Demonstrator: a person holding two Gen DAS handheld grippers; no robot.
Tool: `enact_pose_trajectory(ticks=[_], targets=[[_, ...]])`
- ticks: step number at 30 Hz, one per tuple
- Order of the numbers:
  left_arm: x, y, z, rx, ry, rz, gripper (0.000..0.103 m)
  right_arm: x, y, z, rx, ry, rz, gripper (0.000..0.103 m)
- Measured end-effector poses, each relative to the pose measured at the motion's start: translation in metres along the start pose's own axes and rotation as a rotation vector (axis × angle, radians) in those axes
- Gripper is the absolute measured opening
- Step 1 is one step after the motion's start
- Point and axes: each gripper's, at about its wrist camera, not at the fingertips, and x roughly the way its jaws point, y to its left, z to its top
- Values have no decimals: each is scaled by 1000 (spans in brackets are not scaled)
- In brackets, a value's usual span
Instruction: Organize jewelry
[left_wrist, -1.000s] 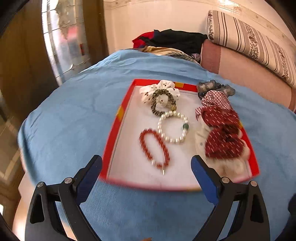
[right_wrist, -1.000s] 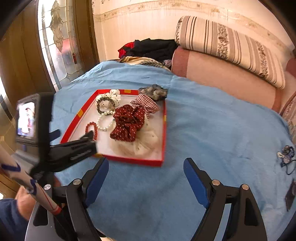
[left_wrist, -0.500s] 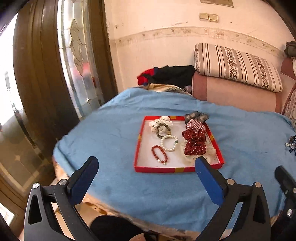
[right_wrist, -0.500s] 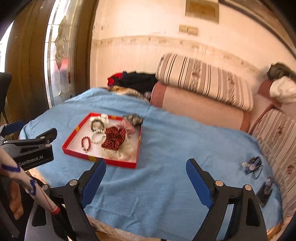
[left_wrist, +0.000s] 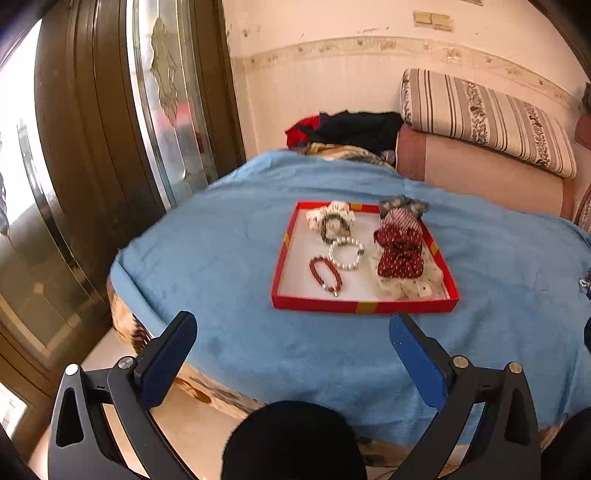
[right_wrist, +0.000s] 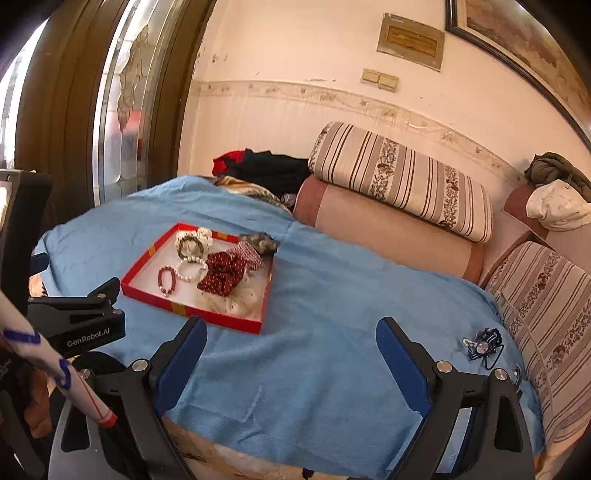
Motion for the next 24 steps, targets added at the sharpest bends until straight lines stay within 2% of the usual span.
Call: enact_pose_trajectory(ticks=[8, 24], targets=[[24, -10, -12, 33, 51, -8, 103, 32, 13, -20, -30, 94, 24, 95], [60, -11, -10, 33, 105, -19, 103, 75, 17, -35, -50, 189, 27, 95]])
